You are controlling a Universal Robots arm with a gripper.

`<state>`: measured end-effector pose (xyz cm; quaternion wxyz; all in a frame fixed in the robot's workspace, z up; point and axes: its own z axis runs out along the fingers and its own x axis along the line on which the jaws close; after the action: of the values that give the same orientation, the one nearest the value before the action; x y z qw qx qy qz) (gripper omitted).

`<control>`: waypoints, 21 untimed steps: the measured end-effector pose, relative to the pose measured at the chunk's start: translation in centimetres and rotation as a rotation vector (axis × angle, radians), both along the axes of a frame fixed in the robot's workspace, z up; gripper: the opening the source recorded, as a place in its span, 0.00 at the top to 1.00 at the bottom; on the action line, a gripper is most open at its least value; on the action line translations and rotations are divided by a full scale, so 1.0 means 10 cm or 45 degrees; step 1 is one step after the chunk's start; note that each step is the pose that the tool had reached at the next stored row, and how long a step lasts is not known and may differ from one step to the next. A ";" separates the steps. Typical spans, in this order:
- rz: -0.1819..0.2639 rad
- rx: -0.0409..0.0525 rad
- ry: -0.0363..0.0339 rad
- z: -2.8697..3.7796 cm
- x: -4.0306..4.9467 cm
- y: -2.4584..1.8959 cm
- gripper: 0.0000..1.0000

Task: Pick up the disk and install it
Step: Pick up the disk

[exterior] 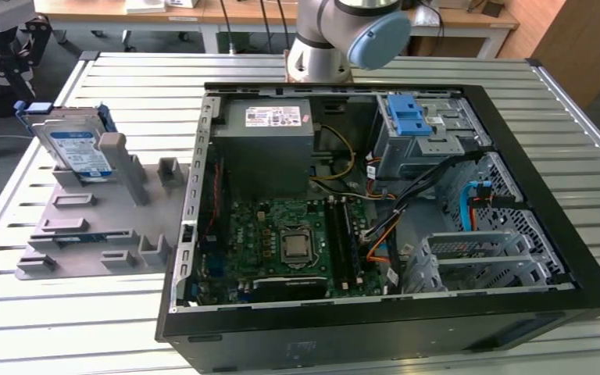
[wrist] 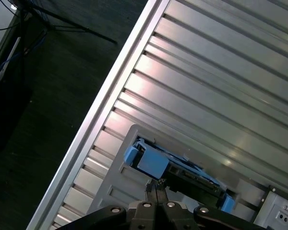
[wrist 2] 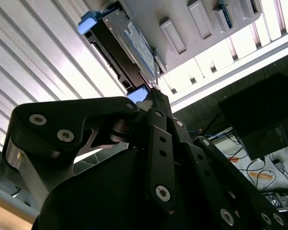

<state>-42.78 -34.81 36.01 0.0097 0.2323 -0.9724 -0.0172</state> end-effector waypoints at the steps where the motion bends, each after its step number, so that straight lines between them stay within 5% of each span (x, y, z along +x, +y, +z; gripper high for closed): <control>1: 0.000 0.000 0.0000 0.000 0.000 0.000 0.89; 13: 0.005 0.000 0.0000 0.000 0.000 0.000 0.89; 21: 0.069 0.000 -0.0002 0.000 0.000 0.000 0.89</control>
<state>-42.78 -34.81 36.00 0.0101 0.2587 -0.9658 -0.0169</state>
